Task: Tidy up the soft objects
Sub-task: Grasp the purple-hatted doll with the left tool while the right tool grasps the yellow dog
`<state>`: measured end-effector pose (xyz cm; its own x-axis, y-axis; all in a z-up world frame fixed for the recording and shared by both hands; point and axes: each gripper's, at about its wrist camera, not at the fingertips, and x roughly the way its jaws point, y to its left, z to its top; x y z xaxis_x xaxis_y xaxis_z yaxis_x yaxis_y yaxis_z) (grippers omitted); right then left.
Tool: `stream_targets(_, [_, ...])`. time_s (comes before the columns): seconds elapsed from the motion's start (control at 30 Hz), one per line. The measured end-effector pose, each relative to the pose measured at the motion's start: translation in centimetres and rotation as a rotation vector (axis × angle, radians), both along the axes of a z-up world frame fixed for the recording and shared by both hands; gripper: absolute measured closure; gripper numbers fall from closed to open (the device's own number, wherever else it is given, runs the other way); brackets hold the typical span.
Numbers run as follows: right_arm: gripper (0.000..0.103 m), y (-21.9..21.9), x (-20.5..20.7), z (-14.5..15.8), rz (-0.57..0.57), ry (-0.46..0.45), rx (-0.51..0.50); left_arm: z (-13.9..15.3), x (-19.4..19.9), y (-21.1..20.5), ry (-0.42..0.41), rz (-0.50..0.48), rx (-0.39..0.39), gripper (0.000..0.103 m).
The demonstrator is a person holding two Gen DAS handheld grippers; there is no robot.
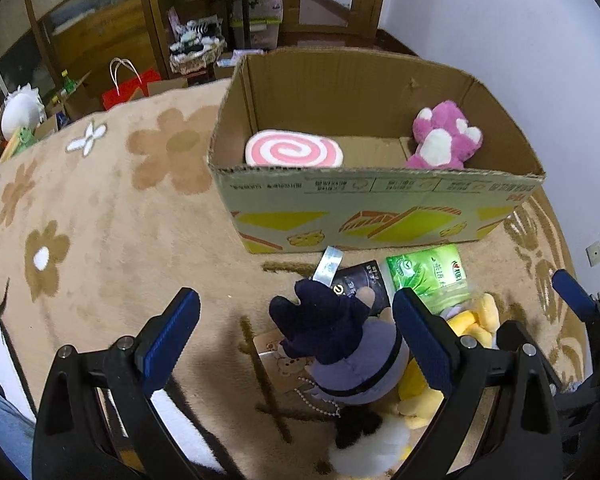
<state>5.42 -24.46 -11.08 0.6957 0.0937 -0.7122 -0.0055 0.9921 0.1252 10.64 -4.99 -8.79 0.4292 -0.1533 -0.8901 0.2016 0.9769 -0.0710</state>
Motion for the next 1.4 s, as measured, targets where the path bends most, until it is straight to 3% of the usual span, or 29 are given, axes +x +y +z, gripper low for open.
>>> stream_targets(0.27, [0.0, 1.2, 0.7, -1.3, 0.034, 0.042, -0.011, -2.3, 0.6, -0.5, 0.069, -0.002, 0.051, 0.007])
stream_targets(0.57, [0.0, 2.6, 1.0, -2.7, 0.09, 0.106, -0.027, -3.2, 1.2, -0.2, 0.1, 0.008, 0.03, 0.007])
stream_targets(0.87, [0.0, 3.7, 1.4, -4.1, 0.112, 0.168, -0.061, -3.7, 1.5, -0.1, 0.138, 0.006, -0.044, 0.029])
stream_targets(0.93, [0.001, 3.5, 1.6, -4.6, 0.107, 0.194, -0.051, -3.8, 1.5, -0.2, 0.147, 0.007, -0.068, 0.039])
stream_targets(1.07, [0.014, 3.2, 1.7, -4.8, 0.118, 0.218, 0.003, -3.7, 1.2, -0.5, 0.131, -0.012, -0.072, 0.048])
stream_targets(1.13, [0.029, 3.4, 1.7, -4.8, 0.139, 0.224, 0.005, -3.4, 0.8, -0.8, 0.116, -0.021, -0.057, 0.051])
stream_targets(1.4, [0.034, 2.6, 0.9, -4.0, 0.111, 0.201, 0.004, -1.8, -0.3, -0.9, 0.028, 0.003, 0.0, 0.057])
